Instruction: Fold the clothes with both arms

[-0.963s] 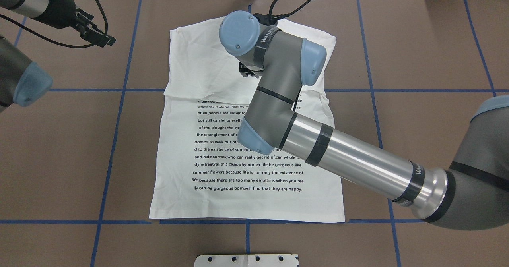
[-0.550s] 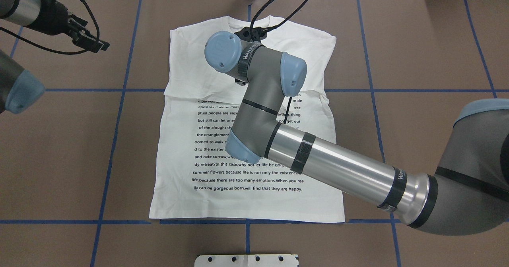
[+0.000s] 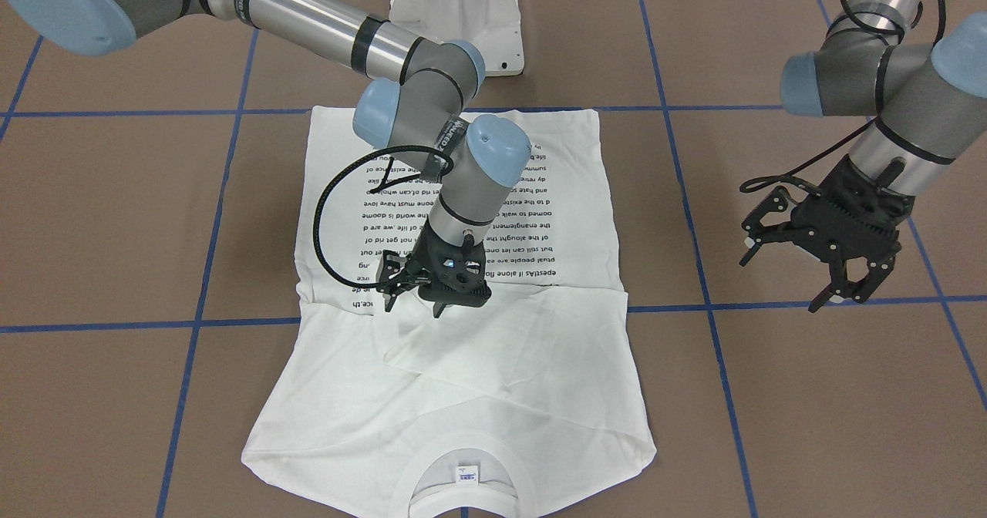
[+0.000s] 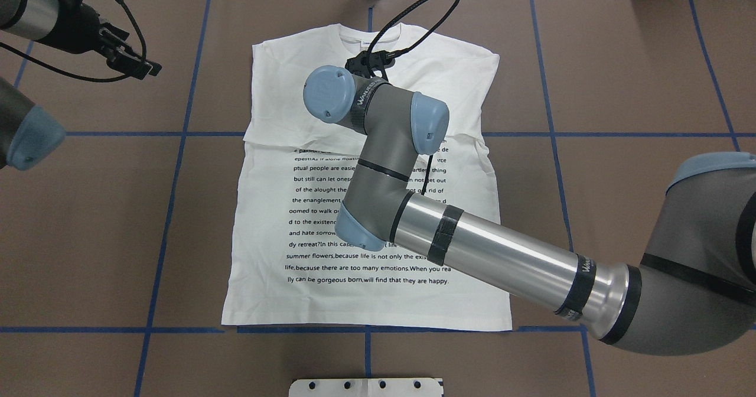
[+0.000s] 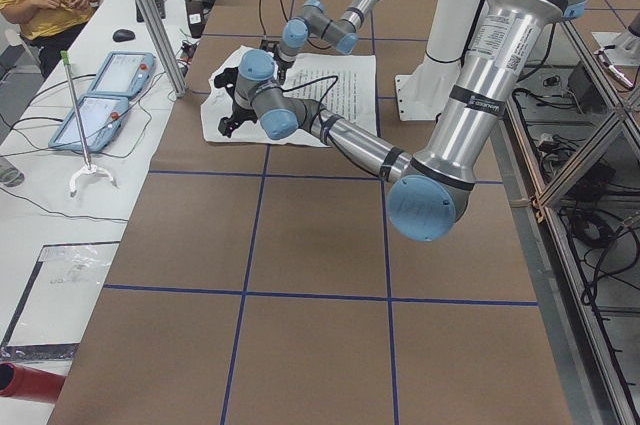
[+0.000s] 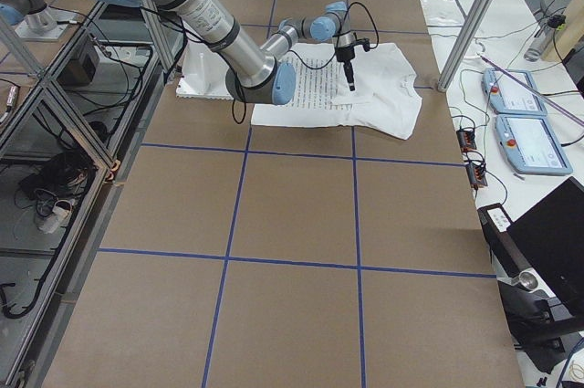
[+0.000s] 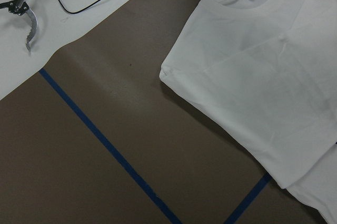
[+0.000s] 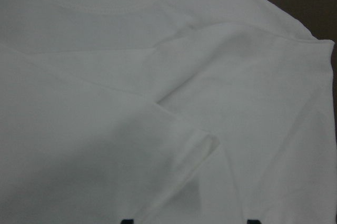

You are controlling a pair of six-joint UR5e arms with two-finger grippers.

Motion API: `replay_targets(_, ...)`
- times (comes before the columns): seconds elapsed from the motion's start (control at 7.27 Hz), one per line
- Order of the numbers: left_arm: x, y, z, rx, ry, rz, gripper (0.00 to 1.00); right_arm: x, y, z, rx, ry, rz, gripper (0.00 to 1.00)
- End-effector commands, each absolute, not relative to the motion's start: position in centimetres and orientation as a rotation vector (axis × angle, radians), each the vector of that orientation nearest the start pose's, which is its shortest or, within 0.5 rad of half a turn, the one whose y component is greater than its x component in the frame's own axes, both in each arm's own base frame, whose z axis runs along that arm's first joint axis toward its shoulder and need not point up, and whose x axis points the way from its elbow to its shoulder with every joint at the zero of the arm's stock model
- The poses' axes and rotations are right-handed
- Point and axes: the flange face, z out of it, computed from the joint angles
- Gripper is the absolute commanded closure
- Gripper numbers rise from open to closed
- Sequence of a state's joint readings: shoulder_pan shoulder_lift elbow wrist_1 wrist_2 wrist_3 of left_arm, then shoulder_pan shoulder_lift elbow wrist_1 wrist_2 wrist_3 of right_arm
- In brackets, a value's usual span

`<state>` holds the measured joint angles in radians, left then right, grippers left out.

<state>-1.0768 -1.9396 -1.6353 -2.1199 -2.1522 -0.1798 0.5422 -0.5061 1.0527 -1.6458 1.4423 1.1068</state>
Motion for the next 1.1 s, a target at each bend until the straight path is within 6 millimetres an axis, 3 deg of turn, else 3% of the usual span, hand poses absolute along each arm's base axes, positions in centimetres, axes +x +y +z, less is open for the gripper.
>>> replay_targets(0.0, 23.1, -59.5, 35.8, 0.732, 0.829, 0.566, 0.0, -65.4, -56.6, 21.6, 0.369, -0.372, 0.114, 0.25)
replay_targets(0.28, 23.2, -59.4, 36.2, 0.726, 0.828, 0.566, 0.0, -66.1, -55.8, 21.3, 0.37, -0.372, 0.096, 0.26)
replay_targets(0.41, 23.2, -59.3, 36.2, 0.723, 0.83, 0.563, 0.0, -66.5, -55.2, 21.2, 0.373, -0.371, 0.089, 0.32)
replay_targets(0.55, 23.2, -59.3, 36.2, 0.723, 0.83, 0.563, 0.0, -66.5, -55.1, 21.3, 0.368, -0.36, 0.087, 0.47)
replay_targets(0.83, 23.2, -59.3, 36.2, 0.718, 0.834, 0.552, 0.0, -66.2, -54.9, 21.3, 0.351, -0.323, 0.076, 0.95)
replay_targets(0.96, 23.3, -59.3, 36.2, 0.715, 0.836, 0.55, 0.0, -65.8, -54.9, 20.8, 0.36, -0.323, 0.075, 1.0)
